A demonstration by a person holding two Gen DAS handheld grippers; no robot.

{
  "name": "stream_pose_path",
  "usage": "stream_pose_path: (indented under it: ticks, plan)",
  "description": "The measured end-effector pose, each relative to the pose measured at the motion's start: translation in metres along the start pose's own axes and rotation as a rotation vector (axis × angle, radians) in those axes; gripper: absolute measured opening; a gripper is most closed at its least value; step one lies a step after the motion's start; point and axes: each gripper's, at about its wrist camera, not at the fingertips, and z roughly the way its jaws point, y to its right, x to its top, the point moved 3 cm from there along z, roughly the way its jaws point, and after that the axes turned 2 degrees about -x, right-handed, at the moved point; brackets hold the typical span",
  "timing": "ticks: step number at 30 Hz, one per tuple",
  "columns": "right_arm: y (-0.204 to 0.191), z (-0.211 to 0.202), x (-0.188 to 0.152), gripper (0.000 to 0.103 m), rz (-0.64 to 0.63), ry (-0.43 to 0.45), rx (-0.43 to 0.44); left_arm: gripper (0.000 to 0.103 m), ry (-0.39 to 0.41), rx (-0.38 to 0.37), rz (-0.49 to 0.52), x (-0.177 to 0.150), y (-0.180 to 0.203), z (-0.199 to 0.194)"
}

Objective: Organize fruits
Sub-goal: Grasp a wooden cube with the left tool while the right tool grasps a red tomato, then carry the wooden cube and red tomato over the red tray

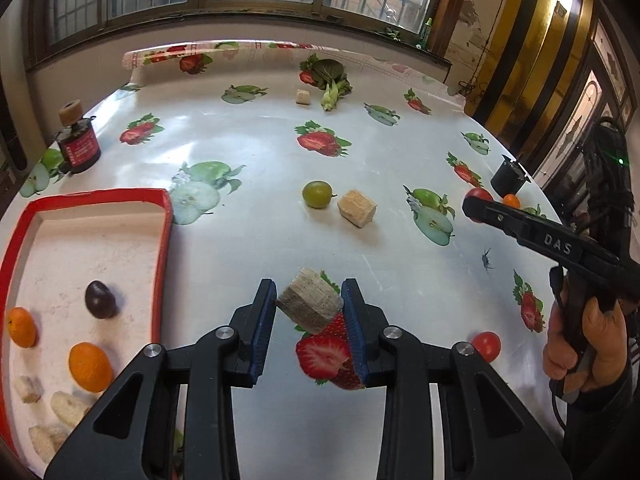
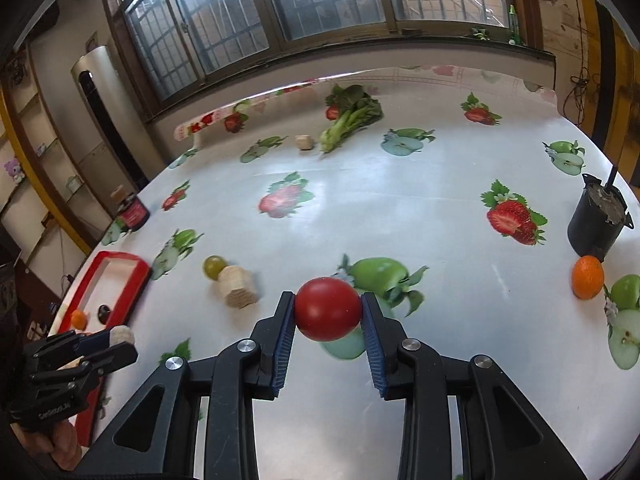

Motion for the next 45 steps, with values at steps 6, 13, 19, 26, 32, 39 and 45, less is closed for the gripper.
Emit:
stream_pose_path:
  ticks: [6,13,19,26,32,39,45]
  plan:
    - [-0.05,-0.027,-0.02,0.034,-0.018,0.021,0.092,0.031,0.06,0.065,-0.038,-0.008,-0.025,-0.032]
    - [-0.095,-0.034,-0.032,0.034,-0.046,0.027,0.152,0.031,0.094,0.102,-0.076,-0.02,-0.05,-0.054]
    - [-0.115,-0.039,-0.039,0.034,-0.053,0.025,0.177,0.031,0.106,0.122,-0.103,-0.03,-0.065,-0.066]
    - [-0.134,-0.037,-0.047,0.033,-0.075,0.004,0.199,0.031,0.112,0.151,-0.134,-0.038,-0.083,-0.076]
    - [-0.155,-0.033,-0.053,0.033,-0.099,-0.01,0.224,0.031,0.125,0.185,-0.155,-0.041,-0.099,-0.084]
    - [-0.182,-0.028,-0.058,0.033,-0.139,-0.029,0.25,0.031,0.138,0.216,-0.173,-0.044,-0.114,-0.091]
    - [-0.2,-0.022,-0.061,0.033,-0.165,-0.043,0.268,0.031,0.14,0.233,-0.184,-0.046,-0.125,-0.093]
